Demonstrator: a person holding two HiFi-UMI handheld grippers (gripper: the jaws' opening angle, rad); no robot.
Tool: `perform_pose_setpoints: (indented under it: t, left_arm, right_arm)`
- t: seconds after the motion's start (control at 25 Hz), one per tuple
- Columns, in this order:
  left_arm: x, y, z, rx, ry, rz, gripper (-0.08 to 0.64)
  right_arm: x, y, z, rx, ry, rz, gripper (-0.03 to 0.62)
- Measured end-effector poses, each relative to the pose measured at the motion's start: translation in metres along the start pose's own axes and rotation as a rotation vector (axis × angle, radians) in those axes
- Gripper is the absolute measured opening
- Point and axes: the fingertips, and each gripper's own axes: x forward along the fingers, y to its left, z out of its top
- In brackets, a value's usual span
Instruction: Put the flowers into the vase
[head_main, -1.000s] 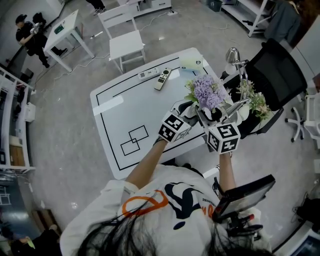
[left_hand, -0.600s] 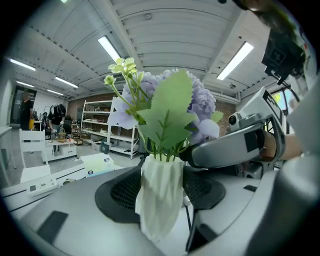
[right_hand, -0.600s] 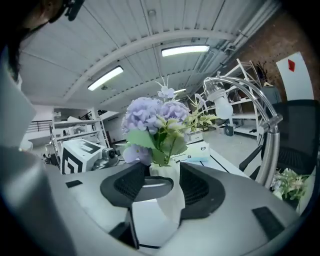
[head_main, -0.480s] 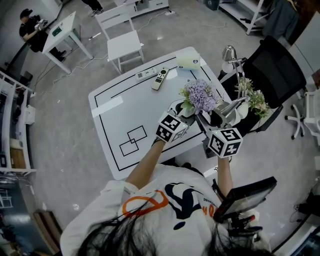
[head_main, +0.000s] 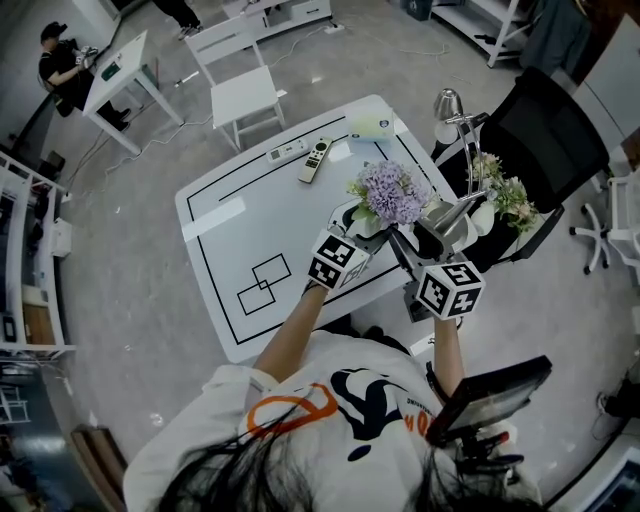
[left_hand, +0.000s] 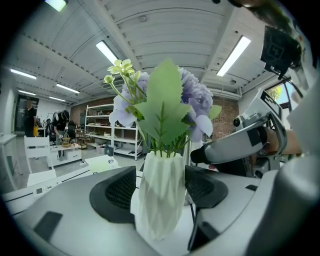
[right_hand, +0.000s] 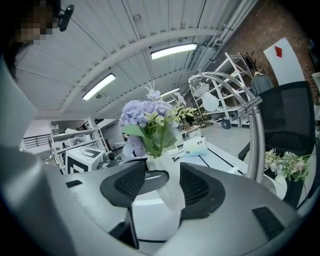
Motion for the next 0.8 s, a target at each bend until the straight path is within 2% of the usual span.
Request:
perform_pose_setpoints:
  t: [0.2,0.4,0.52,0.8]
  left_arm:
    - [-0.009,0.000,-0.005,0.009,0.025,0.019,0.321]
    - [-0.035,0.002,-0.019,0.016,0.073,0.073,0.321]
    - [-0.053,-0.001,-0.023,-0.008,0.069,0.116,0.319]
    - [-0.086,-0.028,-0.029,-0.033,0.078,0.180,0.255]
  right_arm:
    - [-0.010,-0.004,-0.003,0.027,-0.009,0.001,0.209]
    - [-0.024,-0.003,-0.008,0.025,-0.013,0.001,0.209]
    - [-0.031,-0.001,-0.016,0.039,-0.019,0.008,0.209]
    - [-0.041,0.018,-0.047,0.071,0.018,0.077,0.207]
